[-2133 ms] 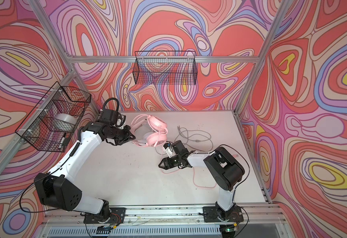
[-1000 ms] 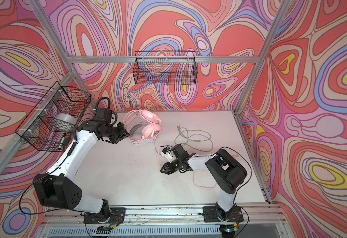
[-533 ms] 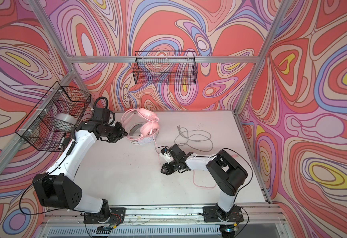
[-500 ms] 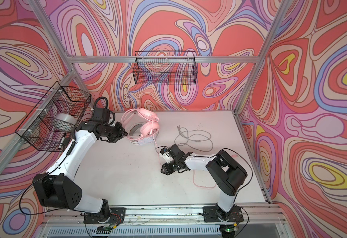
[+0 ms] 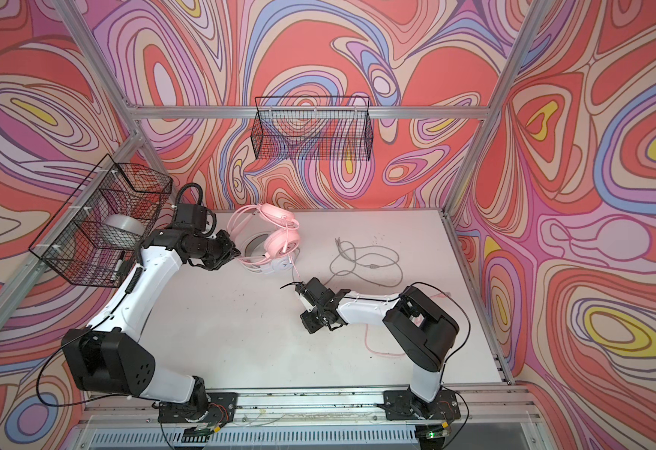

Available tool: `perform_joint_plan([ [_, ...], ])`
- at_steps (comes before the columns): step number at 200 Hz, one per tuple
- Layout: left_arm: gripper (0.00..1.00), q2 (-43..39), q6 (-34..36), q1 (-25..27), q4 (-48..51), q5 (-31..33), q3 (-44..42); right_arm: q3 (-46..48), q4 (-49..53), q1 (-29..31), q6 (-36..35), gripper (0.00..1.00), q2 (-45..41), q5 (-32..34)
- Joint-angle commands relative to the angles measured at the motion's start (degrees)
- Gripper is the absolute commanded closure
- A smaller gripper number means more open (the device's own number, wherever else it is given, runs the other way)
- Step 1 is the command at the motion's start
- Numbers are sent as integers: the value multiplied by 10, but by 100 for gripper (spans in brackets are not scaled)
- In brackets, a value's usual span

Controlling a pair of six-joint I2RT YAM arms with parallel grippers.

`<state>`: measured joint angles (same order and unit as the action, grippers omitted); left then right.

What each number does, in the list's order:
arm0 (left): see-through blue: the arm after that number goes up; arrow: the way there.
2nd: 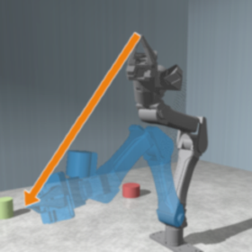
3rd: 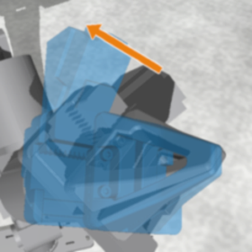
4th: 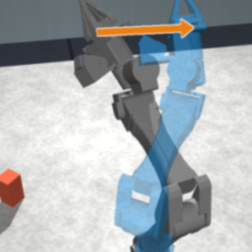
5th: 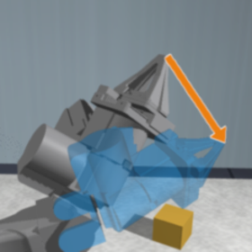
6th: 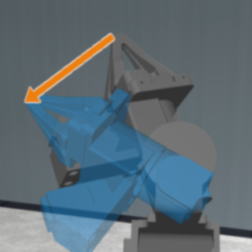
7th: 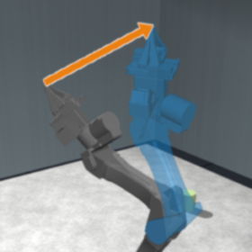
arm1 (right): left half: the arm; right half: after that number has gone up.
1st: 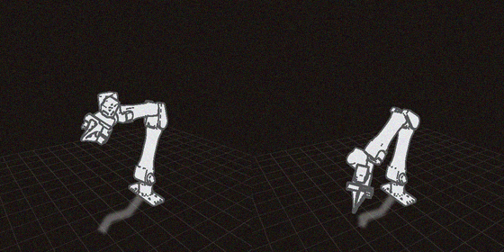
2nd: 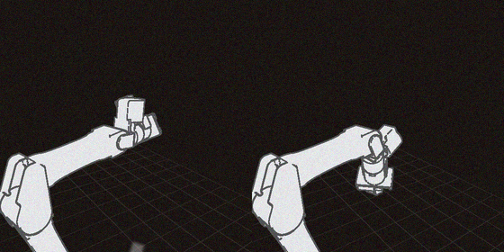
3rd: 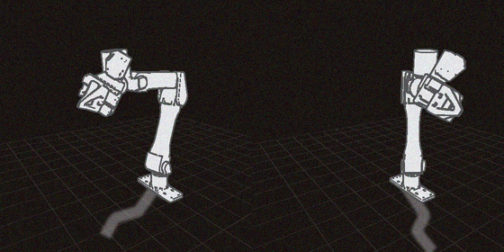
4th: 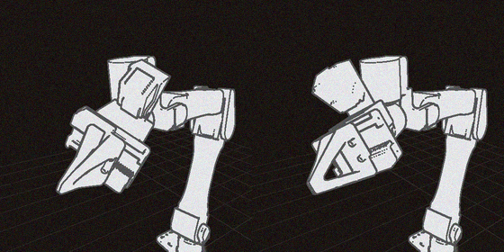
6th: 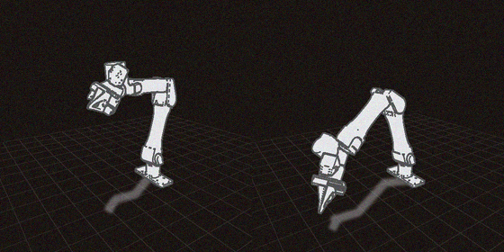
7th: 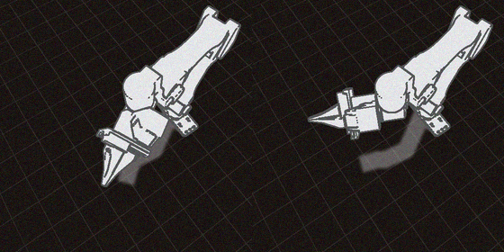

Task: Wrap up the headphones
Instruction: 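Grasp the pink cable with the right gripper near the table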

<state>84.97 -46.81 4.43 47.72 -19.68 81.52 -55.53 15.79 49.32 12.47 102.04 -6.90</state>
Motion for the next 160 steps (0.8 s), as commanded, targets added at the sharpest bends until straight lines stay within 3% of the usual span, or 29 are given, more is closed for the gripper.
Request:
perform_joint_plan([
  [1, 100, -4, -21, -4, -30, -9, 5, 38, 25, 16, -18, 91, -16, -6],
  [34, 100, -10, -25, -4, -33, -1, -4, 45, 20, 15, -42, 100, -56, -22],
  [102, 100, -3, -32, -4, -33, 5, -13, 32, 46, 16, -93, 100, -105, -34],
  [160, 100, 9, -29, -3, -3, 33, -10, 57, 6, 22, -185, 100, -192, -107],
])
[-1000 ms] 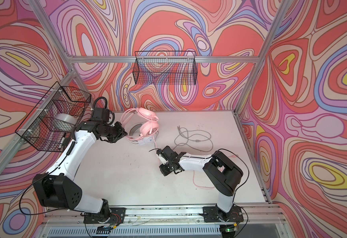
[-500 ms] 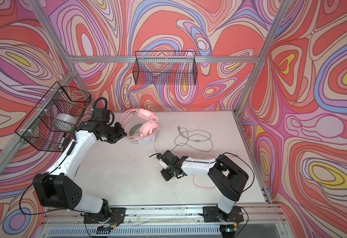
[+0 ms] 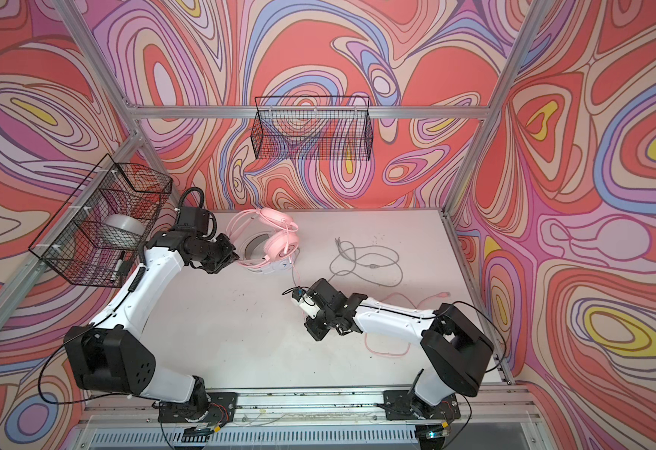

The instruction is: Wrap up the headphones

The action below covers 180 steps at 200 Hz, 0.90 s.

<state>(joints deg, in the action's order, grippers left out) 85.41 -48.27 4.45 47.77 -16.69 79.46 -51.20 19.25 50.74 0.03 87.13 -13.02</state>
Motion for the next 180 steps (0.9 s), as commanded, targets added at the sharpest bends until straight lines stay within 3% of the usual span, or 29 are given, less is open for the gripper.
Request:
perform_joint_plan([
  [1, 100, 5, -13, -3, -3, 4, 11, 13, -29, 8, -61, 100, -44, -46],
  [68, 100, 13, 1, 8, 23, 46, 17, -78, 70, 9, -146, 100, -53, -99],
  [180, 100, 41, 45, 83, 92, 145, 53, -266, 246, 9, -243, 100, -8, -137],
])
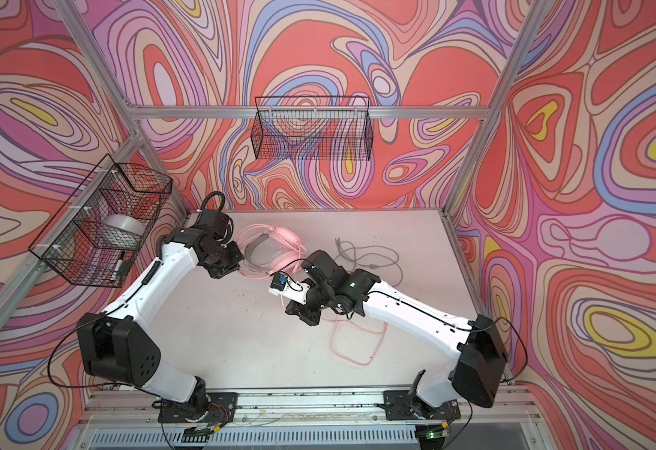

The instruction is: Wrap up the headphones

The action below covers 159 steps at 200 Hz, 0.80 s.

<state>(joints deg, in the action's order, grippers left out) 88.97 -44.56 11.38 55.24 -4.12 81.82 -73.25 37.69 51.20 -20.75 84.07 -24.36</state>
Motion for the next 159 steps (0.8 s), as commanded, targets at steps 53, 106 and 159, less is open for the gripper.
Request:
perform_joint_plan([
  [53, 100, 26, 26, 36, 35, 46, 33, -129, 155, 4, -65, 100, 59, -61],
  [106, 100, 44, 55, 58, 59, 79, 34, -192, 226, 3, -93, 100, 87, -86],
  [159, 100, 50, 71, 72, 55, 70, 6, -226, 257, -17, -116, 100, 94, -91],
])
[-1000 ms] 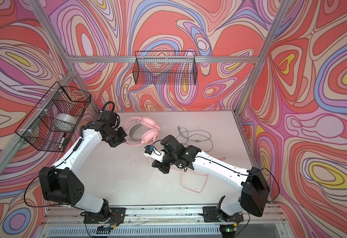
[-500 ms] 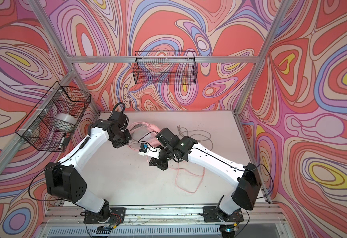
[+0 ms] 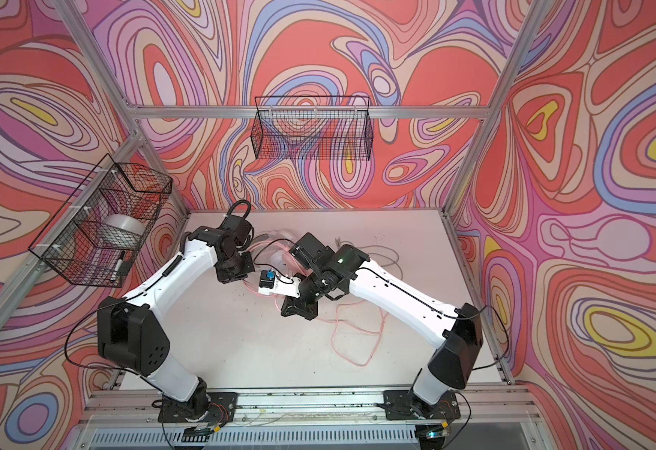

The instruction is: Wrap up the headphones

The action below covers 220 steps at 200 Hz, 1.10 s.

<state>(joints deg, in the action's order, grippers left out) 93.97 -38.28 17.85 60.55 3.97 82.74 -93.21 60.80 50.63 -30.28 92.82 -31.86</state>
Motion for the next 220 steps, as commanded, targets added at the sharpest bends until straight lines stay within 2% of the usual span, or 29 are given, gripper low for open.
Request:
perform_joint_plan([
  [1, 100, 0, 9, 8, 2, -12, -3, -27, 25, -12, -21, 100, 7, -16],
  [70, 100, 22, 58, 25, -5, -55, -3, -86, 72, -56, -68, 100, 43, -8],
  [149, 100, 11, 133, 31, -49, -139, -38, -121, 86, -105, -103, 100, 71, 89],
  [220, 100, 11, 176, 32, -24, -128, -43, -154, 95, -124, -118, 100, 121, 175],
])
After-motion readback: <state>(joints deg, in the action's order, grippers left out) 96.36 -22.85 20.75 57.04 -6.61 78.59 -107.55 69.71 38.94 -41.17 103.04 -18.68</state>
